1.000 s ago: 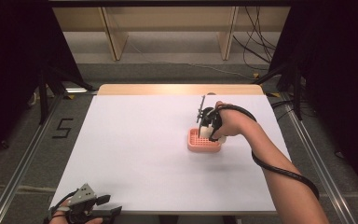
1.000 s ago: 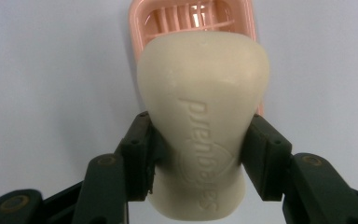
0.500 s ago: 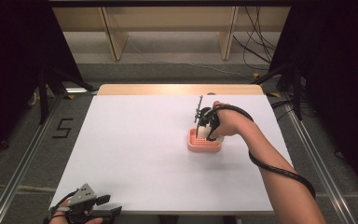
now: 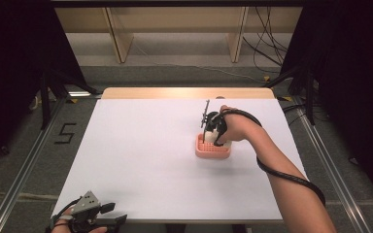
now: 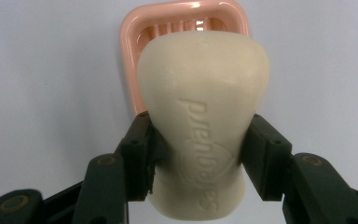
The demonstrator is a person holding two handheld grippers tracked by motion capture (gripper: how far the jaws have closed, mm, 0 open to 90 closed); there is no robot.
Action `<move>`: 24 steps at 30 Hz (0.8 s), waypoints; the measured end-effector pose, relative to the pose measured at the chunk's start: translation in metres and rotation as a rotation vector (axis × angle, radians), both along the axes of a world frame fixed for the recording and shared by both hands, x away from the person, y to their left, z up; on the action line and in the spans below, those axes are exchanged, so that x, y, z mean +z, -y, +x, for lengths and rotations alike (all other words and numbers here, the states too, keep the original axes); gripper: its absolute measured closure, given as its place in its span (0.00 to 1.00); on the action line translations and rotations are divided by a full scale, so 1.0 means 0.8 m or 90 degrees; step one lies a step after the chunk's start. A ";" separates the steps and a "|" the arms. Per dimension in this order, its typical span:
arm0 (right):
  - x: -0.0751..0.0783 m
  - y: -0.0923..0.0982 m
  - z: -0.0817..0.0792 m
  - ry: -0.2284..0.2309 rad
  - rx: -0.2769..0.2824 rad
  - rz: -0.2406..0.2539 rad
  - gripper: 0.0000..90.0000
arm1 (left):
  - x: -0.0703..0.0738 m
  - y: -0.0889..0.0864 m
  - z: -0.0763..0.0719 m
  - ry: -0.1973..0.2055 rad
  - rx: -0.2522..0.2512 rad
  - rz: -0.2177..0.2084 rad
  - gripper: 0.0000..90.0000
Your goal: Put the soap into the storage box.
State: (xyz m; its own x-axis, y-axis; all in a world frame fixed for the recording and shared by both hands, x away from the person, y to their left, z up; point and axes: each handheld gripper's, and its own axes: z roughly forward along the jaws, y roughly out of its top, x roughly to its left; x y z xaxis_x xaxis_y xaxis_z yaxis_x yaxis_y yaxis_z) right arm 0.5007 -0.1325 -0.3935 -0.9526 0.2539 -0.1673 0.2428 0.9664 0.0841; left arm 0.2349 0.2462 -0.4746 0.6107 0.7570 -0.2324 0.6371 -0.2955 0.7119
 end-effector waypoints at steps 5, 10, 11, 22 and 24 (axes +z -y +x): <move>-0.002 -0.003 0.002 -0.004 0.006 0.002 0.56 | 0.000 -0.002 0.001 -0.001 -0.003 0.013 0.39; -0.005 -0.004 0.003 -0.006 -0.006 0.002 0.56 | 0.000 0.000 0.000 0.001 0.001 0.001 0.39; -0.005 -0.005 0.003 -0.010 -0.011 0.004 0.56 | 0.000 0.000 0.000 0.000 0.001 -0.004 0.39; -0.012 -0.001 0.009 -0.006 -0.003 0.008 0.56 | 0.000 0.001 0.000 0.002 0.002 -0.004 0.39; -0.014 -0.002 0.008 -0.013 -0.010 0.007 0.56 | -0.001 0.001 0.000 0.003 0.010 0.003 0.39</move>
State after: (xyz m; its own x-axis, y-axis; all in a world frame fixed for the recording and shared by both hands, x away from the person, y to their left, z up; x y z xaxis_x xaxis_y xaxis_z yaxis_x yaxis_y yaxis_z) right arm 0.5075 -0.1309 -0.4043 -0.9518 0.2703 -0.1452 0.2594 0.9616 0.0902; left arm 0.2349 0.2454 -0.4757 0.5995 0.7679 -0.2258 0.6385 -0.2886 0.7135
